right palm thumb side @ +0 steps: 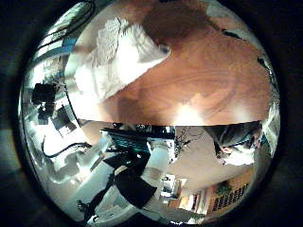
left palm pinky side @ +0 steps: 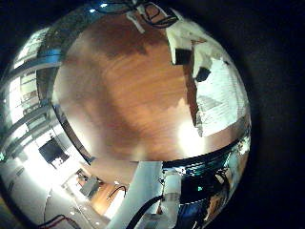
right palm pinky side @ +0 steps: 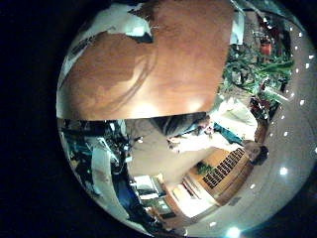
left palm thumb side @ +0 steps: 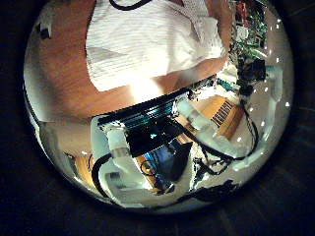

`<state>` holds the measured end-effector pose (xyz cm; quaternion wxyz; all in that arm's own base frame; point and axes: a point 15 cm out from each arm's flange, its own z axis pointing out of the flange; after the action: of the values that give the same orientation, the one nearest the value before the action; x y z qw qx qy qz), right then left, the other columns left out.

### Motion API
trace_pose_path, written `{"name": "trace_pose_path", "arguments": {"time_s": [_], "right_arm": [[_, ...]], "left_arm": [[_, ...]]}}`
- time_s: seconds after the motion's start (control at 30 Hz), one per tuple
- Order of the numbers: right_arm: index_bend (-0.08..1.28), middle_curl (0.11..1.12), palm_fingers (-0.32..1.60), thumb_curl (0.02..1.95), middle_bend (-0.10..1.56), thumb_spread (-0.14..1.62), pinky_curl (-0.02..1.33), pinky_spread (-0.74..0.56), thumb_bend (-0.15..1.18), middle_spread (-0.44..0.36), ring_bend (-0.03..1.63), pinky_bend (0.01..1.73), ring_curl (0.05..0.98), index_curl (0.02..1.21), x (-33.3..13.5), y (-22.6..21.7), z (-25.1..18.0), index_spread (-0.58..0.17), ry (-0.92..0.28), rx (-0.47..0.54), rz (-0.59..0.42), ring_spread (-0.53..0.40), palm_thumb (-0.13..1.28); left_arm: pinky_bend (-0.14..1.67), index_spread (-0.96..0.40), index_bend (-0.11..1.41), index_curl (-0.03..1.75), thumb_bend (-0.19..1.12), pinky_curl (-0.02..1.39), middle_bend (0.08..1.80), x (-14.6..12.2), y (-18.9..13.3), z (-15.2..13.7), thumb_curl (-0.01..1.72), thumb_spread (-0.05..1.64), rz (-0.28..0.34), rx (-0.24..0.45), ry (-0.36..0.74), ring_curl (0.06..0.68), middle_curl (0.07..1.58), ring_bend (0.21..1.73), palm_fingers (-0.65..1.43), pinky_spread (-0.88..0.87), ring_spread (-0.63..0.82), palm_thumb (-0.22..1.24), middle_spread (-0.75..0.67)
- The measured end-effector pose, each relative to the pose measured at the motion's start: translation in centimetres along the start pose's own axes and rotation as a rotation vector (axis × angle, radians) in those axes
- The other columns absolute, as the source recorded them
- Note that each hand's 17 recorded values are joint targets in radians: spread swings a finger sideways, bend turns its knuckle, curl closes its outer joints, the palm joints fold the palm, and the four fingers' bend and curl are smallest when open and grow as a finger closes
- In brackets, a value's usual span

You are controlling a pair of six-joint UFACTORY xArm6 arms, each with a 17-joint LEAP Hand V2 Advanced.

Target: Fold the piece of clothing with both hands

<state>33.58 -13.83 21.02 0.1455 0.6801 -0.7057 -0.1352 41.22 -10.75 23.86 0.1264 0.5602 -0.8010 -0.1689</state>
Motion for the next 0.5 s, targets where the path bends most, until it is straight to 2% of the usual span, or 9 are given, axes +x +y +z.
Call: {"name": "trace_pose_path", "arguments": {"time_s": [0.1, 0.23, 0.33, 0.4, 0.5], "right_arm": [[0.17, 0.41, 0.10, 0.29, 0.48, 1.01, 0.34, 0.38, -0.02, -0.039, 0.94, 0.98, 0.314, 0.31, -1.7, -1.0, 1.4, -0.305, -0.034, -0.032, -0.020, -0.017, 0.21], [0.16, 0.40, 0.11, 0.29, 0.46, 1.02, 0.32, 0.38, -0.02, -0.036, 0.94, 0.97, 0.309, 0.30, -3.2, -2.2, 2.4, -0.290, -0.027, -0.051, -0.057, -0.023, 0.25], [0.17, 0.40, 0.21, 0.31, 0.47, 1.04, 0.30, 0.36, 0.01, -0.056, 0.99, 0.95, 0.311, 0.30, -4.0, -2.9, 2.9, -0.283, -0.016, -0.049, -0.071, -0.080, 0.34], [0.17, 0.40, 0.33, 0.33, 0.51, 1.06, 0.29, 0.27, 0.02, -0.090, 1.05, 0.95, 0.320, 0.30, -4.4, -3.1, 2.9, -0.285, -0.004, -0.049, -0.081, -0.142, 0.42], [0.15, 0.43, 0.56, 0.36, 0.56, 1.09, 0.30, 0.03, 0.05, -0.151, 1.14, 1.07, 0.348, 0.30, -4.6, -3.2, 3.2, -0.305, 0.002, -0.059, -0.088, -0.232, 0.54]], "left_arm": [[0.38, 0.04, 0.16, 0.50, -0.06, 0.55, 0.18, 1.6, 0.1, 0.3, 0.23, 1.05, 0.026, 0.045, 0.005, 0.282, 0.41, 0.75, -0.02, 0.37, 0.31, -0.06, 0.32], [0.38, 0.04, 0.16, 0.46, -0.05, 0.52, 0.18, 2.6, 1.1, 1.5, 0.21, 1.06, 0.048, 0.032, 0.000, 0.272, 0.39, 0.73, 0.00, 0.40, 0.33, -0.06, 0.33], [0.37, 0.04, 0.17, 0.44, -0.05, 0.49, 0.18, 3.2, 1.7, 2.6, 0.20, 1.06, 0.059, 0.022, -0.003, 0.266, 0.38, 0.72, 0.00, 0.42, 0.35, -0.06, 0.33], [0.37, 0.04, 0.17, 0.43, -0.05, 0.48, 0.18, 3.2, 1.9, 3.6, 0.19, 1.07, 0.062, 0.021, -0.004, 0.263, 0.37, 0.71, 0.01, 0.43, 0.36, -0.05, 0.33], [0.37, 0.04, 0.17, 0.41, -0.04, 0.47, 0.18, 3.2, 1.8, 5.0, 0.19, 1.07, 0.068, 0.033, -0.004, 0.259, 0.36, 0.71, 0.01, 0.44, 0.36, -0.05, 0.33]]}}
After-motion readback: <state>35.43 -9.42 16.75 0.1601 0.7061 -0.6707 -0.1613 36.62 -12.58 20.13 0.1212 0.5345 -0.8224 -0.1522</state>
